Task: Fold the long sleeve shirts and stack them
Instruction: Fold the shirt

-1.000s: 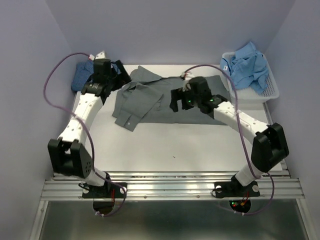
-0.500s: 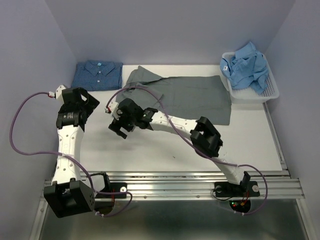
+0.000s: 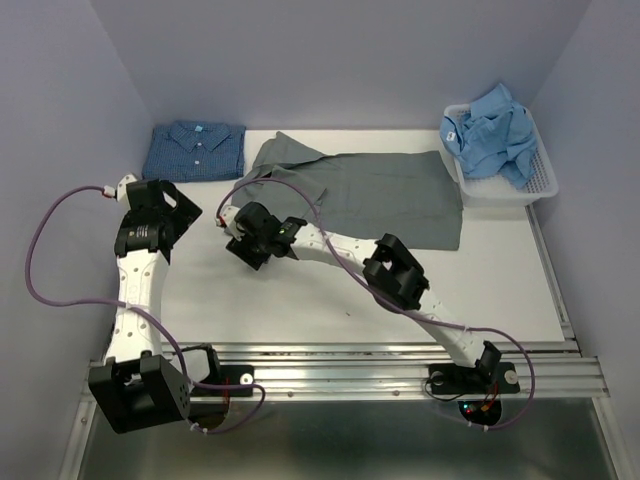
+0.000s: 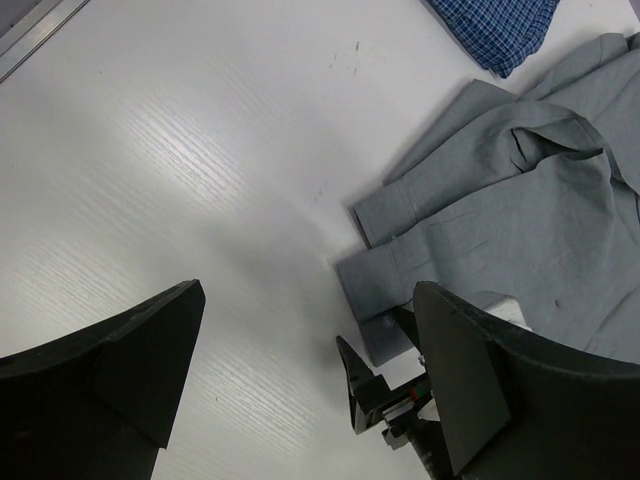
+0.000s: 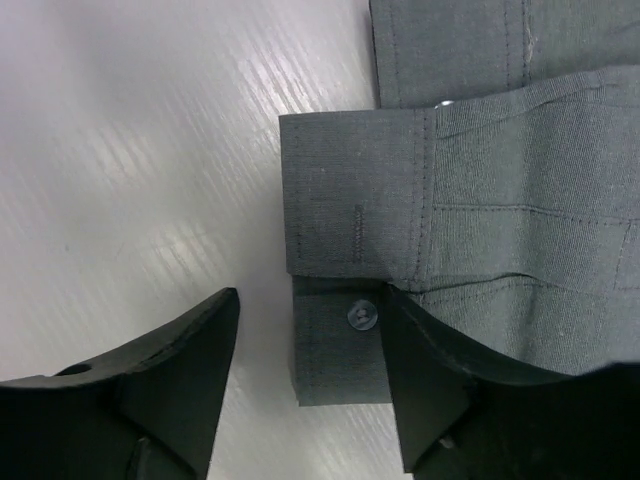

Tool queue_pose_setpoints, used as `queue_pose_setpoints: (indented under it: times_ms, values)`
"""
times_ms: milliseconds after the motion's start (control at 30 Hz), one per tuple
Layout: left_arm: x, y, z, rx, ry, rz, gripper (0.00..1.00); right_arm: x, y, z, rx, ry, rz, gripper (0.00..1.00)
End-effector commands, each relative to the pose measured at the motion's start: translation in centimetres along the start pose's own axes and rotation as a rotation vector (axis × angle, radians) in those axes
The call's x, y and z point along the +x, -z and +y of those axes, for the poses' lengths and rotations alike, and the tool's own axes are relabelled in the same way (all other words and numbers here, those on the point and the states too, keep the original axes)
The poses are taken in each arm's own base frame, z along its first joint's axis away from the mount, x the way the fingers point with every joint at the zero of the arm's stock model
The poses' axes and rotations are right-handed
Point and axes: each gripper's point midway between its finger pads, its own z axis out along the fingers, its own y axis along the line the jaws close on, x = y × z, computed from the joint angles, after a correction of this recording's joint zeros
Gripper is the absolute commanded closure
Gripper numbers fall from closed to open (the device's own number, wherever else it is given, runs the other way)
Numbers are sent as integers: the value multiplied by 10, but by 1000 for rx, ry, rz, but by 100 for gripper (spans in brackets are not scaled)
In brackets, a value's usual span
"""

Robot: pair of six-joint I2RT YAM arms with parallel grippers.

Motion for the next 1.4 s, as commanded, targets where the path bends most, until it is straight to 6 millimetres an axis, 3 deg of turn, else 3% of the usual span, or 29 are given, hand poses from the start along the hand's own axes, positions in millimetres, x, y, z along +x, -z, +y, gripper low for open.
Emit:
queue_pose_setpoints:
  times_ms: [0,100,133,300,333,400,433,533,633,667,700,733,767,900,933,967,1000,1033,1133,1167,1300,1367]
  values:
    - [-7,-3,-8,36,-12,-16,1,19,-6,1,17,-12,44,41]
    - [-7,-5,-8,37,-12,-12,1,30,-8,-1,30,-12,70,55]
    - [-8,-6,-8,37,-11,-13,1,33,-9,-2,34,-10,76,70]
    - [-9,-6,-5,25,-10,-17,1,39,-8,-5,54,5,88,90]
    - [-10,-6,-4,24,-8,-21,1,33,-5,-7,63,8,74,99]
    - [-11,-5,-4,26,-7,-25,1,28,-1,-9,69,20,56,99]
    - [-11,-4,-5,31,-9,-28,1,10,9,-11,75,27,4,99]
    - [-14,-2,-6,40,-12,-38,1,-17,31,-16,80,86,-63,99]
    - [-14,-1,-9,58,-19,-33,1,-62,78,-24,99,205,-169,99]
    - [-14,0,-9,59,-18,-34,1,-59,78,-32,105,228,-160,99]
    - [-13,0,-11,69,-20,-31,1,-73,96,-34,105,295,-192,99]
    - [-13,1,-11,71,-18,-31,1,-68,102,-42,105,326,-182,99]
    - [-13,1,-11,74,-18,-29,1,-80,125,-50,86,398,-226,99]
    - [-12,1,-15,94,-21,-23,1,-61,158,-73,46,553,-189,99]
    - [-11,2,-16,101,-22,-20,1,-66,181,-88,44,583,-213,99]
    - [-9,1,-18,111,-22,-11,1,-50,190,-93,13,612,-162,99]
    - [-8,1,-18,116,-23,-6,1,-50,200,-101,8,672,-156,99]
    - [-6,2,-23,143,-22,7,1,-32,215,-113,-18,684,-88,99]
    - [-4,4,-29,184,0,4,1,-26,240,-135,-29,796,-30,99]
    - [-1,3,-33,209,7,9,1,-6,246,-143,-59,795,46,99]
    - [8,5,-45,294,37,39,1,21,272,-164,-66,917,153,99]
    - [15,2,-49,317,48,66,1,38,283,-165,-116,926,203,99]
